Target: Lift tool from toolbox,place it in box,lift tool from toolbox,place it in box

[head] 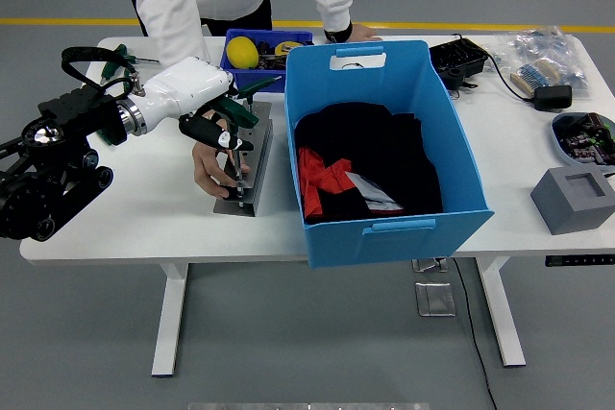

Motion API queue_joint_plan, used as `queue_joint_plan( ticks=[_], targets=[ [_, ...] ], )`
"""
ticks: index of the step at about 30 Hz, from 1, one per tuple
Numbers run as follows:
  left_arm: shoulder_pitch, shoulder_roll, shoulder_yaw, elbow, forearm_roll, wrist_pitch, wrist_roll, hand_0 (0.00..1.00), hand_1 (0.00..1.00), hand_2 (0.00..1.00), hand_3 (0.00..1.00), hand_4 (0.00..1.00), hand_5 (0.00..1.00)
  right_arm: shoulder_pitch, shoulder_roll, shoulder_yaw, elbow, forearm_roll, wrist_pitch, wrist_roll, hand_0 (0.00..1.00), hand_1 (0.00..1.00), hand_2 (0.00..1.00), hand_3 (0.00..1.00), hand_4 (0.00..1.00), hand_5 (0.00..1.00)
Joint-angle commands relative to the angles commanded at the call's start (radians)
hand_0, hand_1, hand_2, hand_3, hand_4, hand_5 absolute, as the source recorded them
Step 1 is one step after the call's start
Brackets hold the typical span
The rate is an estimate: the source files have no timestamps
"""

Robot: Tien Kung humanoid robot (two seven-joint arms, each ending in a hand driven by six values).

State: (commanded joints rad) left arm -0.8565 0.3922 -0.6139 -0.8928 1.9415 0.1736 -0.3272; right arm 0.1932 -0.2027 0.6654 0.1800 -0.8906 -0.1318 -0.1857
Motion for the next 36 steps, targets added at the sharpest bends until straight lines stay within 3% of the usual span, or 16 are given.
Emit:
queue_joint_plan(
  ticks=[7,8,25,26,36],
  targets=[
    [0.001,0.0,-0.001,0.001,-0.035,0.025,-0.015,0.137,0.002,0.013,0.052,0.998,0.607,0.001,-0.001,-0.001,0.0,0.002,0.0,0.0,0.631,0.633,0.688,0.551,0.808,0.641],
    [0.0,0.001,-0.001,0.001,-0.04,0.025,-0.016,0.135,0.002,0.011,0.042,0.818,0.568,0.001,-0.001,-0.002,0.0,0.003,0.0,0.001,0.631,0.633,0.688,0.551,0.808,0.642],
    [-0.003,0.008,0.001,-0.013,-0.11,-0.016,-0.023,0.139,0.002,0.01,0.04,0.718,0.519,-0.006,0.001,0.004,0.0,-0.005,-0.001,-0.001,0.632,0.633,0.688,0.551,0.808,0.642],
    [-0.003,0.008,0.001,-0.014,-0.112,-0.017,-0.023,0.14,0.002,0.009,0.039,0.649,0.502,-0.006,0.001,0.005,0.0,-0.005,-0.001,-0.001,0.632,0.633,0.688,0.551,0.808,0.642],
    [-0.013,0.019,0.0,-0.039,-0.102,-0.053,-0.018,0.141,0.002,0.009,0.041,0.616,0.467,-0.014,0.003,0.012,0.0,-0.016,0.0,-0.004,0.632,0.633,0.688,0.551,0.808,0.642]
  ],
)
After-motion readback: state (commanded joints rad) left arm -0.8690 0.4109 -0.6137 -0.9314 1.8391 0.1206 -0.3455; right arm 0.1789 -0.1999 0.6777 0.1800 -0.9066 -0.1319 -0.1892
